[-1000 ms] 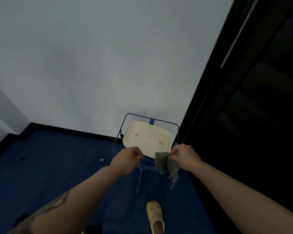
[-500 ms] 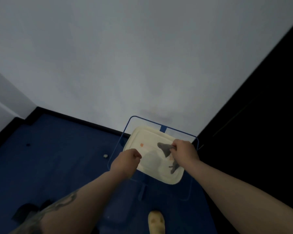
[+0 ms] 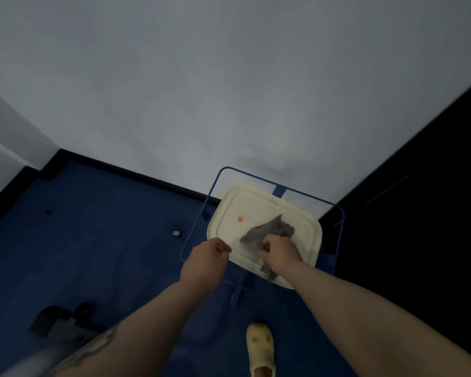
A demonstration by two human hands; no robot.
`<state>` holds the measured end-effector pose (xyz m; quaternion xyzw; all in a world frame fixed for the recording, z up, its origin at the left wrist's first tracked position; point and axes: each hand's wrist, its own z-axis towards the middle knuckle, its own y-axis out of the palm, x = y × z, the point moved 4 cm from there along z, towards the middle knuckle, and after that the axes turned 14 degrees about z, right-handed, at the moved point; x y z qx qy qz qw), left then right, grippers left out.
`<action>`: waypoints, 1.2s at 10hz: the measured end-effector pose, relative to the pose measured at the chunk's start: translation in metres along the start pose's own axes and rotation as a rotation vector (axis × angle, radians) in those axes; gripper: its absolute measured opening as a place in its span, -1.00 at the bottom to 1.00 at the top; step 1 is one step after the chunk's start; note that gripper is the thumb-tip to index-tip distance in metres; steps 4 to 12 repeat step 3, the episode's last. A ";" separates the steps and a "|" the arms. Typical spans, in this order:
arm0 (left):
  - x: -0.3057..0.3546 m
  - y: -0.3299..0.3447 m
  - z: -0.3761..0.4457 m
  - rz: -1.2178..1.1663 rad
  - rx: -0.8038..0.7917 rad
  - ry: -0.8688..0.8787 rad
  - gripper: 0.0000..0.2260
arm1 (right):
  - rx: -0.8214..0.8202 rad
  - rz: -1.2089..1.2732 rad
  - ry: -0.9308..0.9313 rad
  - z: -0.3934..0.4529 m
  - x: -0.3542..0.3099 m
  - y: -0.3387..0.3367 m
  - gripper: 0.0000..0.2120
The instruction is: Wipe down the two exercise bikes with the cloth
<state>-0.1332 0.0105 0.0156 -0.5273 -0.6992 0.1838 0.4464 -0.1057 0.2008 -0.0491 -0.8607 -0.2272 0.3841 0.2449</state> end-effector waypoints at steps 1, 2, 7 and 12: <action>-0.002 -0.015 -0.017 -0.009 0.009 0.017 -0.84 | 0.033 0.024 -0.001 -0.023 -0.005 -0.013 -0.82; 0.002 -0.037 -0.041 -0.001 0.033 0.056 -0.86 | 0.081 0.038 -0.016 -0.058 -0.014 -0.029 -0.87; 0.010 -0.060 -0.071 0.035 0.059 0.120 -0.82 | 0.154 0.039 -0.053 -0.106 -0.031 -0.042 -0.85; 0.010 -0.060 -0.071 0.035 0.059 0.120 -0.82 | 0.154 0.039 -0.053 -0.106 -0.031 -0.042 -0.85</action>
